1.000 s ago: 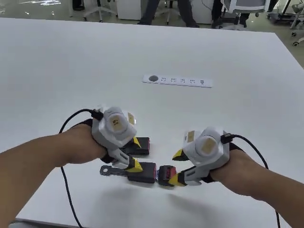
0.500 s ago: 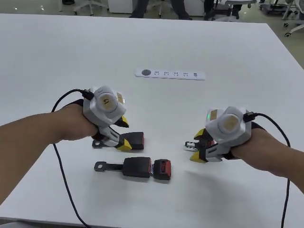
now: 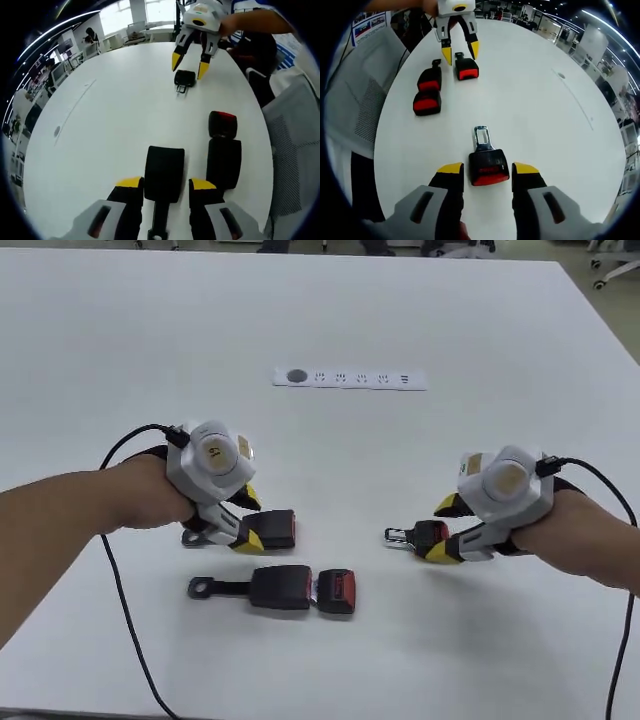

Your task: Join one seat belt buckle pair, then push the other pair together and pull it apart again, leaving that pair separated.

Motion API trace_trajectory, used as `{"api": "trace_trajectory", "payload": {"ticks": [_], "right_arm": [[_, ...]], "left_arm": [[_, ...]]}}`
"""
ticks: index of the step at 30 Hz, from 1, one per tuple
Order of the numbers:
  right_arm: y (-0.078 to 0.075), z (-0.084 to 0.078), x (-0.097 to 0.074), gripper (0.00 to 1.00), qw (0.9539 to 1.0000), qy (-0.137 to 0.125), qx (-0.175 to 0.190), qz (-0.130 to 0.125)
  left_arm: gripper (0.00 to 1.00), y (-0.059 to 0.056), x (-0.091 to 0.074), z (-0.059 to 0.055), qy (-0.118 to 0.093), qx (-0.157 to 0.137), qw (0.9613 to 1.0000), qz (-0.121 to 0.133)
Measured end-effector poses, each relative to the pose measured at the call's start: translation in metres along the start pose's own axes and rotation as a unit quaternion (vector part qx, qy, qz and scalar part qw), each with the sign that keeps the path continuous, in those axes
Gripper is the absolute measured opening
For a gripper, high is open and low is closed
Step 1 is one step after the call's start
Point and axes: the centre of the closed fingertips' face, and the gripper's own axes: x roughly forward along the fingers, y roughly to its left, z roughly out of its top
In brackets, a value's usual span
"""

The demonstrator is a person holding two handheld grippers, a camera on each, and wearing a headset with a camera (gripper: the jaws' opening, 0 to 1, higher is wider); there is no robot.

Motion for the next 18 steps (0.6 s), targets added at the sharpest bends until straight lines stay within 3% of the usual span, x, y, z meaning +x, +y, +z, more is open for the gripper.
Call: {"api": "trace_trajectory", "payload": {"ticks": [6, 11, 14, 18], "right_arm": [[-0.003, -0.009, 0.015, 0.33, 0.9998, 0.007, -0.007, 0.018], [-0.001, -0.011, 0.012, 0.33, 0.9993, 0.005, -0.016, 0.034], [0.002, -0.013, 0.012, 0.33, 0.9982, 0.017, -0.045, 0.036], [0.001, -0.011, 0.013, 0.33, 0.9983, 0.018, -0.039, 0.041]], "left_arm": [[0.34, 0.002, 0.008, 0.0, 0.006, 0.018, 0.9997, -0.011], [0.34, 0.002, 0.012, -0.001, 0.014, 0.04, 0.999, -0.015], [0.34, 0.001, 0.013, -0.002, 0.016, 0.049, 0.9985, -0.017], [0.34, 0.004, 0.015, -0.003, 0.019, 0.048, 0.9984, -0.021]]}}
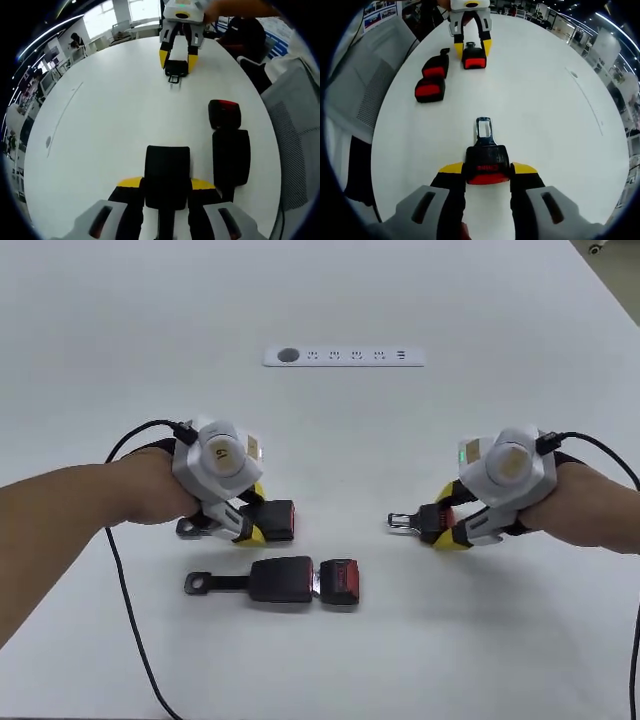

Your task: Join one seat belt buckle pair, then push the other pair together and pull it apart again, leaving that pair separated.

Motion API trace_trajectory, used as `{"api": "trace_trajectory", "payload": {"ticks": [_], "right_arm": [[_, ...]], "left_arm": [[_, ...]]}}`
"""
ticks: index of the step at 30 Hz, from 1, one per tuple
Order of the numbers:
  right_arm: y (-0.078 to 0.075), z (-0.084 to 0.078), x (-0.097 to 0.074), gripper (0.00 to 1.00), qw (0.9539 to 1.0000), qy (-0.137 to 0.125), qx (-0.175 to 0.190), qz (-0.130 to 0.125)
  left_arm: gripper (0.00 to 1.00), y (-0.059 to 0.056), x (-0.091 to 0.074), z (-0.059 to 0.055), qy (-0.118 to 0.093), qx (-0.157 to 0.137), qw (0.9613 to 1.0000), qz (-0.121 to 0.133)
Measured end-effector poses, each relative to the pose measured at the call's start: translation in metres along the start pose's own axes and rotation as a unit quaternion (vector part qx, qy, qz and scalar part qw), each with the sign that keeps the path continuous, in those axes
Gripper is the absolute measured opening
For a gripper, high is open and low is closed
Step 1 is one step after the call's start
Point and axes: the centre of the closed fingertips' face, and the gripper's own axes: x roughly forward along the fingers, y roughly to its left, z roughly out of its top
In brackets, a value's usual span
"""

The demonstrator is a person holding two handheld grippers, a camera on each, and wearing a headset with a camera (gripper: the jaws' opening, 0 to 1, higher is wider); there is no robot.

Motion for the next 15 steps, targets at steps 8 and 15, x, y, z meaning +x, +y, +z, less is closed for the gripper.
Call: {"api": "trace_trajectory", "payload": {"ticks": [8, 15], "right_arm": [[0.002, 0.001, 0.0, 0.32, 1.0, 0.0, 0.0, 0.002], [0.002, 0.011, 0.006, 0.32, 1.0, -0.006, 0.001, 0.001]], "left_arm": [[0.34, -0.002, -0.001, 0.0, 0.001, 0.009, 1.0, 0.001], [0.33, -0.001, 0.0, -0.001, 0.007, 0.007, 0.9999, 0.001]]}}
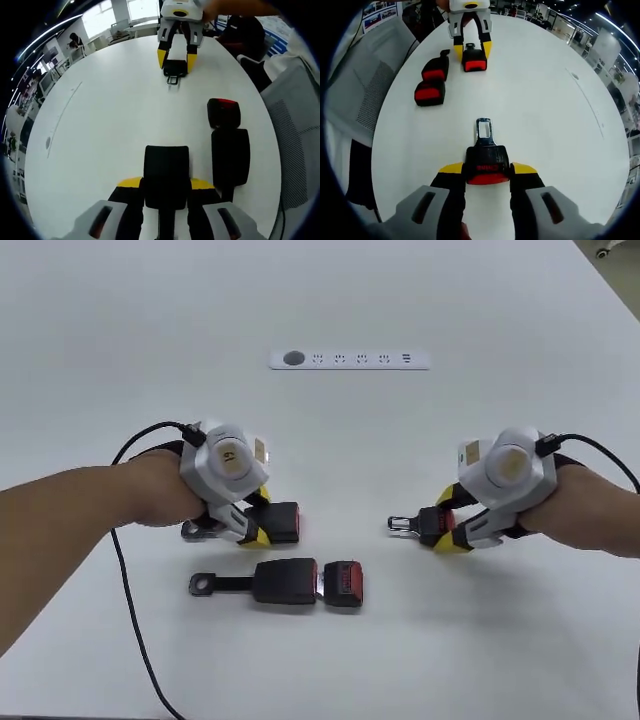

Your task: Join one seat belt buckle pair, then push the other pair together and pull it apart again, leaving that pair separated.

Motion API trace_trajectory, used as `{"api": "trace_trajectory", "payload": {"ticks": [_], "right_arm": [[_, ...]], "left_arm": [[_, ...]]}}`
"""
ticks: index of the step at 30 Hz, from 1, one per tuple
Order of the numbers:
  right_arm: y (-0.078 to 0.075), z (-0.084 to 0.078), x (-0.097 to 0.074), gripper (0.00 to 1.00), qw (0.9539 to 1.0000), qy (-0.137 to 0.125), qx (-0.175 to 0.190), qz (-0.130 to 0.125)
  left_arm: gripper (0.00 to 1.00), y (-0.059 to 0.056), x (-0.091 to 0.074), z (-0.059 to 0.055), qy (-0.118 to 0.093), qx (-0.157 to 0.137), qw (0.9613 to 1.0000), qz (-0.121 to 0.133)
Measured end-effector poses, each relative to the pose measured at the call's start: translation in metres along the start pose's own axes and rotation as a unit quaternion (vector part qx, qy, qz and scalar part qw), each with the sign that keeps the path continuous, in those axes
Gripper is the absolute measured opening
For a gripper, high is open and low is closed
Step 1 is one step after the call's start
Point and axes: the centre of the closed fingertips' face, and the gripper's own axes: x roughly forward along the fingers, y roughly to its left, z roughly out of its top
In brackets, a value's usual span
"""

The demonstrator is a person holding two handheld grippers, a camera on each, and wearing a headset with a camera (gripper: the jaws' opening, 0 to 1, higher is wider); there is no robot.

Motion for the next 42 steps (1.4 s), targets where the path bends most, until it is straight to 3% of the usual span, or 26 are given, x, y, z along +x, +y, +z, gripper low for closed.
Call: {"api": "trace_trajectory", "payload": {"ticks": [15, 23, 30, 42], "right_arm": [[0.015, 0.065, 0.034, 0.32, 0.9994, -0.033, -0.012, -0.001], [0.018, 0.091, 0.047, 0.32, 0.9988, -0.044, -0.022, 0.004], [0.016, 0.104, 0.055, 0.32, 0.9986, -0.044, -0.029, 0.0], [0.013, 0.104, 0.053, 0.32, 0.9973, -0.038, -0.063, -0.007]], "left_arm": [[0.33, -0.002, 0.0, 0.001, -0.002, 0.003, 1.0, -0.004], [0.33, -0.001, 0.001, 0.001, -0.003, 0.004, 1.0, -0.006], [0.33, 0.001, 0.002, -0.001, 0.001, 0.006, 1.0, -0.006], [0.33, 0.0, 0.003, 0.0, 0.004, 0.006, 1.0, -0.006]]}}
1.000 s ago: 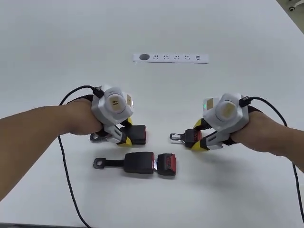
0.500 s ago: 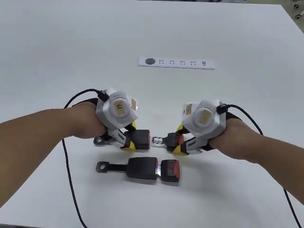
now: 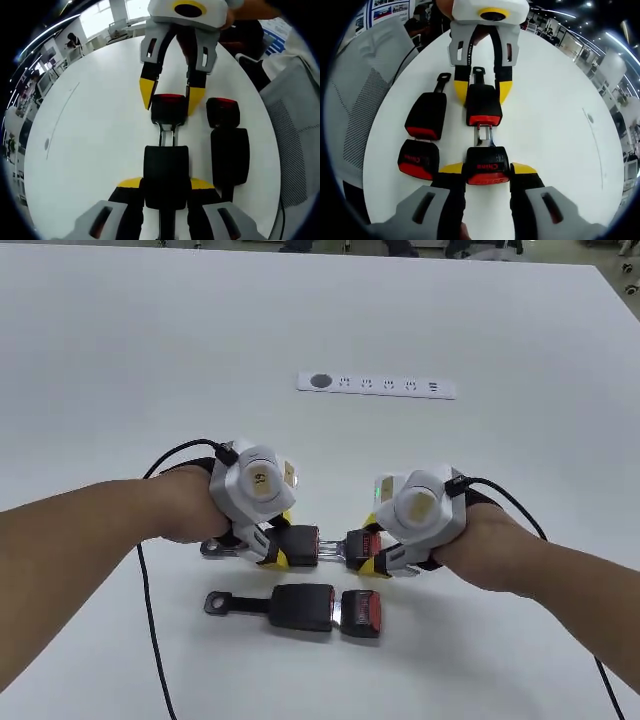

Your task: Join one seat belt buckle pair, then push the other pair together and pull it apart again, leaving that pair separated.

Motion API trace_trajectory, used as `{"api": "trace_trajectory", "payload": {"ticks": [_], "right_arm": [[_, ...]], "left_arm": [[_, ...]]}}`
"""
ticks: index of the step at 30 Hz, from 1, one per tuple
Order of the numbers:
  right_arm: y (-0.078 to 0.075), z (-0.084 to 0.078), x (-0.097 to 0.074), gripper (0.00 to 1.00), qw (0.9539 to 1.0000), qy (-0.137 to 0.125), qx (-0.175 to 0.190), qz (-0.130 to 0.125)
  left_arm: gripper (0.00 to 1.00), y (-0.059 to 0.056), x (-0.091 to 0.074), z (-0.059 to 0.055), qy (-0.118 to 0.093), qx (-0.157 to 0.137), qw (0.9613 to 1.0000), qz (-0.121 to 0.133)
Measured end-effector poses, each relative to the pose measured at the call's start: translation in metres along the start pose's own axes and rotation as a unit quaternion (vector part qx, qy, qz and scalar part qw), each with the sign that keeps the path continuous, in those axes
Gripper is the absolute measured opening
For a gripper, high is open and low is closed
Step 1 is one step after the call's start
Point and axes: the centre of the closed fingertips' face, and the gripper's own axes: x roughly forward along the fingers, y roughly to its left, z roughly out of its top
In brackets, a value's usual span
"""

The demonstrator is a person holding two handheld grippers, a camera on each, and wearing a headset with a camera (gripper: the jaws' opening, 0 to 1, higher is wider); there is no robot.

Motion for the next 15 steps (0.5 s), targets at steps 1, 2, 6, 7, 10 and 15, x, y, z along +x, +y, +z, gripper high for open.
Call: {"api": "trace_trajectory", "payload": {"ticks": [1, 2, 6, 7, 10, 15], "right_arm": [[-0.0002, 0.0007, 0.0004, 0.32, 1.0, -0.002, 0.0, 0.0], [-0.0008, 0.0015, 0.0016, 0.32, 1.0, -0.005, -0.001, 0.0], [0.0006, 0.007, 0.0047, 0.32, 0.9999, -0.014, 0.004, 0.004], [0.0008, 0.0081, 0.0057, 0.32, 0.9998, -0.018, 0.008, 0.006], [0.0009, 0.0098, 0.0072, 0.32, 0.9992, -0.027, 0.024, 0.016], [0.0014, 0.0099, 0.0077, 0.31, 0.9987, -0.033, 0.031, 0.022]], "left_arm": [[0.33, 0.0, 0.0, -0.0001, 0.0, 0.0, 1.0, 0.0], [0.33, 0.0, 0.0001, -0.0001, -0.001, 0.0, 1.0, 0.0], [0.33, 0.0005, 0.0003, -0.0002, -0.001, 0.003, 1.0, -0.002], [0.33, 0.0013, 0.0005, -0.0009, -0.001, 0.005, 1.0, -0.002], [0.33, 0.0013, 0.0006, -0.0008, -0.002, 0.007, 1.0, -0.004], [0.33, 0.0007, 0.0008, 0.0001, -0.004, 0.01, 0.9999, -0.007]]}}
